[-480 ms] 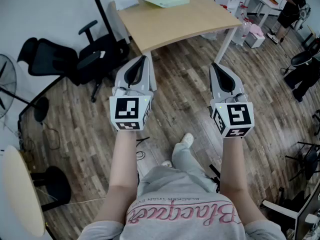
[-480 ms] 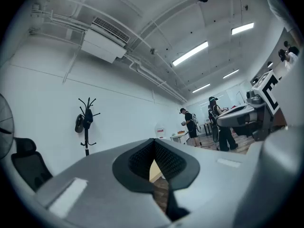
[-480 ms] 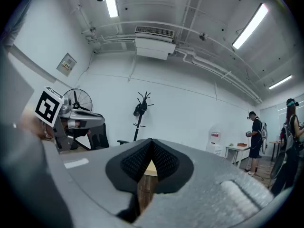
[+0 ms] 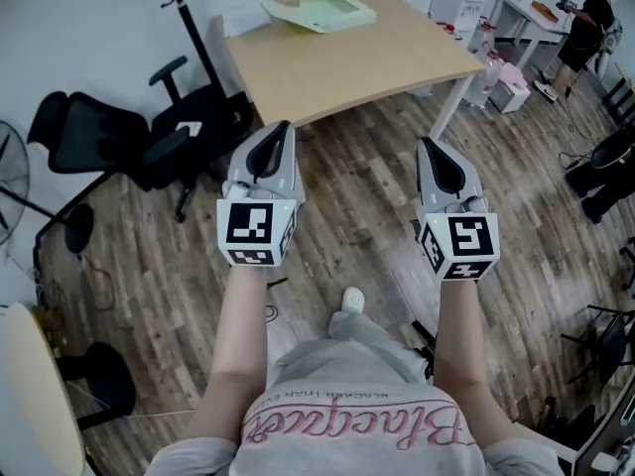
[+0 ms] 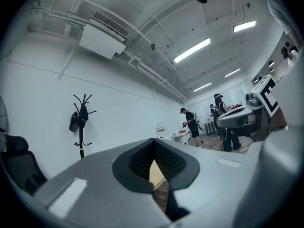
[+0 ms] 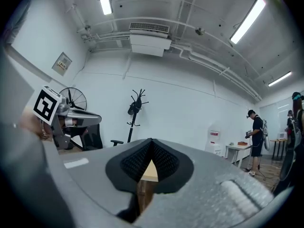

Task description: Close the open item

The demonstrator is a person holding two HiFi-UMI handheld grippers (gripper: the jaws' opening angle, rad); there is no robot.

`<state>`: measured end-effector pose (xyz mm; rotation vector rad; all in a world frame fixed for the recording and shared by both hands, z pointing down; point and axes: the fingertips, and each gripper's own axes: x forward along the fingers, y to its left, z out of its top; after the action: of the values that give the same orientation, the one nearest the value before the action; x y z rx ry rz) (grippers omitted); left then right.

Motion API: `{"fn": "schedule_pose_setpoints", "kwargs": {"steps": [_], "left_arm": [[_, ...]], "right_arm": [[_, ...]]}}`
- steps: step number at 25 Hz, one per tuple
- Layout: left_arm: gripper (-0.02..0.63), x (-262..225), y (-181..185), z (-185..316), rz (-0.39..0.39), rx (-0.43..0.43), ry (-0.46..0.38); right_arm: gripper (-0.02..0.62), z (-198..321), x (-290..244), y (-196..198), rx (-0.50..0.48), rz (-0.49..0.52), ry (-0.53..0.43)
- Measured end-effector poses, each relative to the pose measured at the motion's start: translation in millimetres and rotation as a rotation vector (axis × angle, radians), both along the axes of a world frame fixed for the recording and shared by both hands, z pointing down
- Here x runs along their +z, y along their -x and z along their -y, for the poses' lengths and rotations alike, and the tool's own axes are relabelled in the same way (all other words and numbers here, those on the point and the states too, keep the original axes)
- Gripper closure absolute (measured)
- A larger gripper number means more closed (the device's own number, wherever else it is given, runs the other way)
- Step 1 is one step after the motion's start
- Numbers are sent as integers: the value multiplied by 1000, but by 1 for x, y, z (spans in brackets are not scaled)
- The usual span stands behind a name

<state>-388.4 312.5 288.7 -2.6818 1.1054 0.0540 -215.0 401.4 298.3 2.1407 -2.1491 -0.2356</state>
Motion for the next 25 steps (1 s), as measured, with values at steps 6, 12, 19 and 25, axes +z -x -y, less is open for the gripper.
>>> {"fn": "schedule_pose_setpoints", "kwargs": {"steps": [6,12,19,25], "left_arm": [[591,-8,-43,52,12,-29,-7],[591,-8,-80,81,9,-42,-5],[591,-6,-95,100,5,-65,-2],[591,-11,-109,126,2,-76,-9]], "right_arm": [[592,56,-11,-41,-42,8,-22],[592,91,-11,-74,-84,0,-19],[592,110,-12,-100,-88,10,-24],[592,132,-15,-120,-79,8,-38]]}}
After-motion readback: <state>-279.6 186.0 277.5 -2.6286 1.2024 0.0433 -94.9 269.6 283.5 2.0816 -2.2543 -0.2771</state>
